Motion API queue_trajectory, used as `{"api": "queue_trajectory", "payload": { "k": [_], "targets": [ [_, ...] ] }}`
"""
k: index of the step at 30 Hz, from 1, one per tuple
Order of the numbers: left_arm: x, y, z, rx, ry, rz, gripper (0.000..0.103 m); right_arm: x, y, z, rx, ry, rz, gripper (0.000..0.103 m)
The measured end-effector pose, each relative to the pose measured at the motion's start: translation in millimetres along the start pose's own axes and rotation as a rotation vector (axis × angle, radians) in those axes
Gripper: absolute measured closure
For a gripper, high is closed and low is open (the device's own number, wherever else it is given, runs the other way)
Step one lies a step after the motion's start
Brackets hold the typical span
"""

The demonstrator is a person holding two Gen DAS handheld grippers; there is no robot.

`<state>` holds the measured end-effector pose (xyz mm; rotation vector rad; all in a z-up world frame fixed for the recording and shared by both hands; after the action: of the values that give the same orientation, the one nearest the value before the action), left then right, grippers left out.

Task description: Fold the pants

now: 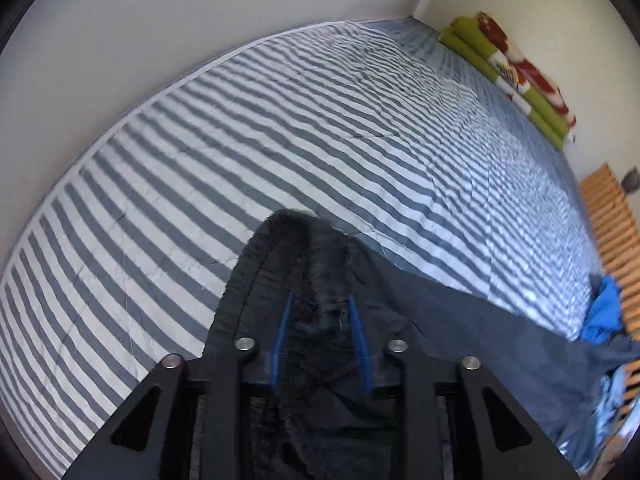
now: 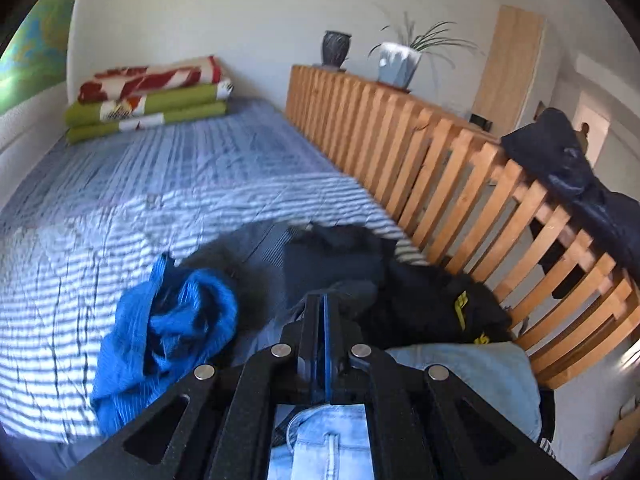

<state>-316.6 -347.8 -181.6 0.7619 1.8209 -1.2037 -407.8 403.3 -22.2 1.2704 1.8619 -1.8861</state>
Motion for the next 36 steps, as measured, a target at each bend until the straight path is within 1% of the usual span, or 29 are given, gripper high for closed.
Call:
{"api": "queue_trajectory", "payload": {
  "k": [1,3,5,7,8,9,10,11,12,13,14,15,16,17,18,19,20,21,24,25,28,30,31,33,34,35,36],
  "targets": [
    [-4,1,-3,0.014,0.003,-0.016,0.097,2,5,2,-0.019,0.001,0.002,0.101],
    [-17,-1,2,-0.019,0.048,-0.041,0.097,1,7,4,-0.043,-0.012,-0.001,0.101],
    [-34,-11,15,-0.069,0.081,-0.087,0.097,-1,-2,1,-0.048,-0.01,-0.029,0.101],
    [-45,-21,24,-0.094,0.085,-0.107,0.097,4,-12,4,-0.064,0.006,-0.056,0.101],
    [-48,-25,26,-0.097,0.074,-0.109,0.097,5,-16,6,-0.083,0.007,-0.051,0.101],
    [-48,-28,26,-0.09,0.058,-0.108,0.097,7,-19,10,-0.114,-0.008,-0.024,0.098],
    [-48,-28,25,-0.079,0.044,-0.106,0.097,8,-19,13,-0.139,-0.009,0.005,0.088],
    [-49,-27,24,-0.072,0.044,-0.103,0.097,4,-19,12,-0.142,-0.006,0.001,0.076],
    [-48,-25,23,-0.068,0.046,-0.101,0.097,-3,-13,11,-0.151,-0.013,-0.016,0.071],
    [-47,-23,22,-0.065,0.043,-0.099,0.097,-10,-8,13,-0.173,-0.033,-0.025,0.062],
    [-46,-21,21,-0.063,0.038,-0.098,0.097,-19,1,14,-0.187,-0.057,-0.022,0.058],
    [-45,-20,20,-0.061,0.036,-0.097,0.097,-30,13,15,-0.185,-0.11,-0.01,0.058],
    [-44,-18,18,-0.057,0.036,-0.096,0.097,-40,26,20,-0.192,-0.181,0.008,0.058],
    [-44,-17,16,-0.051,0.034,-0.096,0.097,-50,43,30,-0.229,-0.257,0.034,0.058],
    [-44,-15,14,-0.046,0.029,-0.098,0.097,-64,67,50,-0.306,-0.33,0.055,0.058],
    [-44,-13,13,-0.042,0.026,-0.103,0.097,-75,85,66,-0.371,-0.379,0.059,0.058],
    [-45,-12,14,-0.043,0.029,-0.107,0.097,-88,113,92,-0.486,-0.444,0.065,0.058],
    [-46,-12,13,-0.046,0.033,-0.112,0.097,-97,138,115,-0.585,-0.484,0.075,0.058],
    [-49,-11,13,-0.065,0.043,-0.122,0.097,-114,200,176,-0.802,-0.571,0.087,0.058],
    [-51,-10,14,-0.067,0.045,-0.124,0.097,-116,214,192,-0.842,-0.588,0.087,0.058],
    [-58,-9,17,-0.06,0.057,-0.132,0.097,-111,245,231,-0.919,-0.62,0.113,0.057],
    [-64,-8,21,-0.066,0.07,-0.14,0.097,-108,253,246,-0.951,-0.627,0.116,0.056],
    [-67,-8,23,-0.071,0.079,-0.143,0.097,-107,257,253,-0.968,-0.616,0.115,0.056],
    [-72,-8,26,-0.077,0.097,-0.147,0.097,-103,261,260,-1.02,-0.592,0.116,0.06],
    [-73,-9,26,-0.075,0.104,-0.149,0.097,-102,258,261,-1.027,-0.583,0.117,0.083],
    [-76,-9,26,-0.07,0.107,-0.153,0.097,-101,249,260,-1.012,-0.581,0.132,0.101],
    [-78,-10,25,-0.065,0.111,-0.158,0.097,-102,234,257,-0.964,-0.598,0.136,0.103]
  ]
}}
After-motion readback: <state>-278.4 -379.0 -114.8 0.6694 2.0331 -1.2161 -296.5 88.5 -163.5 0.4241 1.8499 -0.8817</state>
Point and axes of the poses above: each gripper's, at about its wrist camera, not at the fingertips, and x roughly the way its jaws point, z to its left, y to its underside, the point moved 2 cm from there along x, roughly the way its jaws point, and after that the axes turned 4 degrees about x, right-handed, at the moved point
